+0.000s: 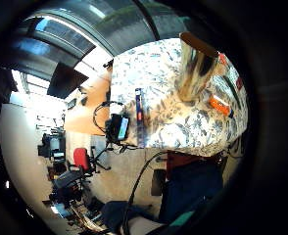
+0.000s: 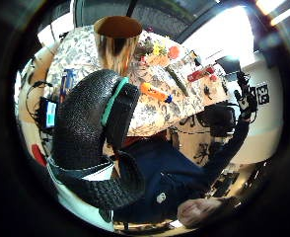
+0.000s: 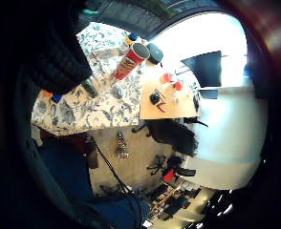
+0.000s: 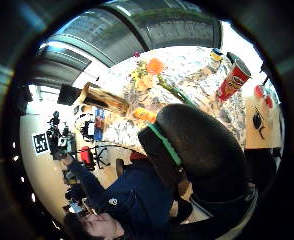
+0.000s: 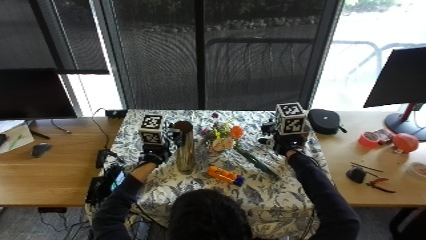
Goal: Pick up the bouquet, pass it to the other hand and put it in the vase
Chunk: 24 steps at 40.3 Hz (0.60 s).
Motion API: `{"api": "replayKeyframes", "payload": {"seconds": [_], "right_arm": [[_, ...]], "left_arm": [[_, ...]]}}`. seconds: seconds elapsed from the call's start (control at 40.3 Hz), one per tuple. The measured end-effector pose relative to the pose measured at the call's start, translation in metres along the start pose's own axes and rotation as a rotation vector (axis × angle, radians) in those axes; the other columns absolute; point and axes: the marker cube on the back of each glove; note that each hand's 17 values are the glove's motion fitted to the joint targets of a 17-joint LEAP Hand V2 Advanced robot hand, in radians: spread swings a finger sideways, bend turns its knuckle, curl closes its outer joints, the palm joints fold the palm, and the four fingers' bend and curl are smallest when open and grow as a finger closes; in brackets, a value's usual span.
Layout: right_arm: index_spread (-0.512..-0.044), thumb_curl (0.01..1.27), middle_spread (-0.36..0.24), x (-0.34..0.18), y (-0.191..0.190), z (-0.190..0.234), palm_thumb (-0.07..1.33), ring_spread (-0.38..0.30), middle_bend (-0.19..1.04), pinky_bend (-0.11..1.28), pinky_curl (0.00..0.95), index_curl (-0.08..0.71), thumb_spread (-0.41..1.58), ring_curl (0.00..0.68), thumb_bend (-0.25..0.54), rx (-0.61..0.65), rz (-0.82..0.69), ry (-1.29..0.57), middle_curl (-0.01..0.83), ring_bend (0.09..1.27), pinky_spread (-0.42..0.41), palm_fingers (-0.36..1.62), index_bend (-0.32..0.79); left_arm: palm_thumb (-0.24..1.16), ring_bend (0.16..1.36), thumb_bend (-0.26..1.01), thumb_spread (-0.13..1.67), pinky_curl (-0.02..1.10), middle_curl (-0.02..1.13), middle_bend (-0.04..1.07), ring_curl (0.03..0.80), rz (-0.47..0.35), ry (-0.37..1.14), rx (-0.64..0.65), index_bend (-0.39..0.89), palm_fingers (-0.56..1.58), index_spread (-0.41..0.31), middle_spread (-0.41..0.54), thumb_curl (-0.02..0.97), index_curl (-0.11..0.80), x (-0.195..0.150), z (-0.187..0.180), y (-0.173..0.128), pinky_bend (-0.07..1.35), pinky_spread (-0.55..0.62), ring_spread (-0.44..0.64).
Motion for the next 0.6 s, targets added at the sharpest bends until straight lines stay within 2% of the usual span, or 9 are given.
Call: {"api": "replayKeyframes", "payload": {"seconds": [0.099,0.224,0.397,0.596], "right_arm": [[-0.235,0.06,0.008,-0.008,0.003,0.006,0.30,0.066,0.20,0.47,0.155,0.051,0.65,0.111,0.190,-0.030,-0.026,-0.039,0.077,0.39,0.126,0.30,0.10],[-0.292,0.09,0.014,-0.011,0.006,0.009,0.32,0.085,0.21,0.50,0.206,0.084,0.88,0.156,0.185,-0.059,-0.020,-0.011,0.127,0.42,0.158,0.28,0.11],[-0.322,0.12,0.014,0.003,-0.019,0.018,0.33,0.094,0.21,0.51,0.244,0.109,1.07,0.190,0.159,-0.030,0.026,-0.021,0.179,0.45,0.179,0.24,0.11],[-0.335,0.15,0.011,0.021,-0.031,0.018,0.34,0.092,0.23,0.52,0.271,0.131,1.16,0.217,0.124,-0.009,0.101,-0.066,0.228,0.47,0.189,0.25,0.11]], "left_arm": [[0.18,0.46,0.10,0.65,0.14,0.08,0.17,0.124,0.011,-0.006,-0.010,0.13,0.31,-0.009,0.144,0.053,0.064,0.004,0.004,0.003,0.40,0.17,0.18],[0.19,0.49,0.10,0.88,0.19,0.12,0.18,0.166,0.034,-0.028,-0.018,0.15,0.28,-0.012,0.183,0.084,0.106,0.010,0.011,0.003,0.42,0.22,0.24],[0.19,0.50,0.07,1.05,0.23,0.17,0.18,0.191,0.055,-0.040,-0.007,0.15,0.25,-0.013,0.209,0.121,0.156,0.015,0.007,0.007,0.43,0.25,0.28],[0.20,0.52,0.04,1.14,0.26,0.20,0.19,0.210,0.072,-0.046,0.004,0.15,0.23,-0.014,0.218,0.157,0.197,0.018,0.011,0.005,0.42,0.26,0.31]]}}
